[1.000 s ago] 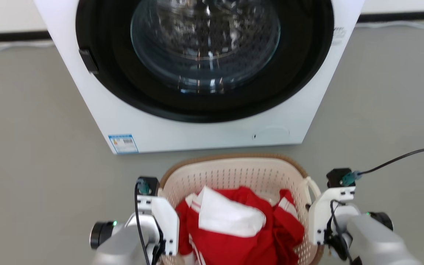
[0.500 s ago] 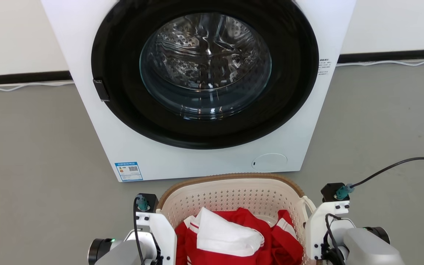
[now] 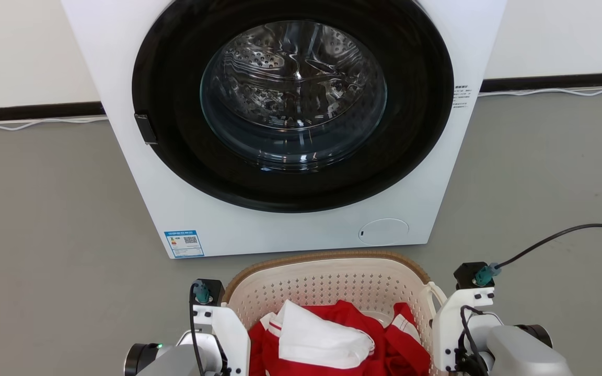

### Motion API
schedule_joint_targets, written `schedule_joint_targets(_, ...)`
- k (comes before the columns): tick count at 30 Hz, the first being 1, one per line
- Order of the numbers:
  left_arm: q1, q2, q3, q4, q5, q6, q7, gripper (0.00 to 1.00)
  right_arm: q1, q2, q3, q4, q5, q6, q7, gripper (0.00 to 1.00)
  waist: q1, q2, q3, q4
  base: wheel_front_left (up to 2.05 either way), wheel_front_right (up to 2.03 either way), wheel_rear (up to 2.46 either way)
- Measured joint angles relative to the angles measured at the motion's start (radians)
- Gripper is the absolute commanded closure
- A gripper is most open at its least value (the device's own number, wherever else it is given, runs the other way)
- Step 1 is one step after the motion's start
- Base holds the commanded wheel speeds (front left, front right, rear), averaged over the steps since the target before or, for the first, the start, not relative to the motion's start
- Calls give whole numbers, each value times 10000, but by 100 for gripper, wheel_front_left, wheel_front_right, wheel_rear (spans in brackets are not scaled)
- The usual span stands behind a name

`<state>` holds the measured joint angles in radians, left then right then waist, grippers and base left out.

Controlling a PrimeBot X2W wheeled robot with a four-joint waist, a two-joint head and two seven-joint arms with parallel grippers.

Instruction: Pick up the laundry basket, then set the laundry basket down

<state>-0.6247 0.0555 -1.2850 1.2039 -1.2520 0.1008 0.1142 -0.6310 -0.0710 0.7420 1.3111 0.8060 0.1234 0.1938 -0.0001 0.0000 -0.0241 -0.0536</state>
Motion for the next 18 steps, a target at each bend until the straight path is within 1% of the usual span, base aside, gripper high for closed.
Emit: schedule_joint_targets(18, 0, -8, -10, 82, 2, -44, 0, 100, -2, 0, 318, 0, 408, 0, 0, 100, 0, 0, 86, -54, 0, 0, 0)
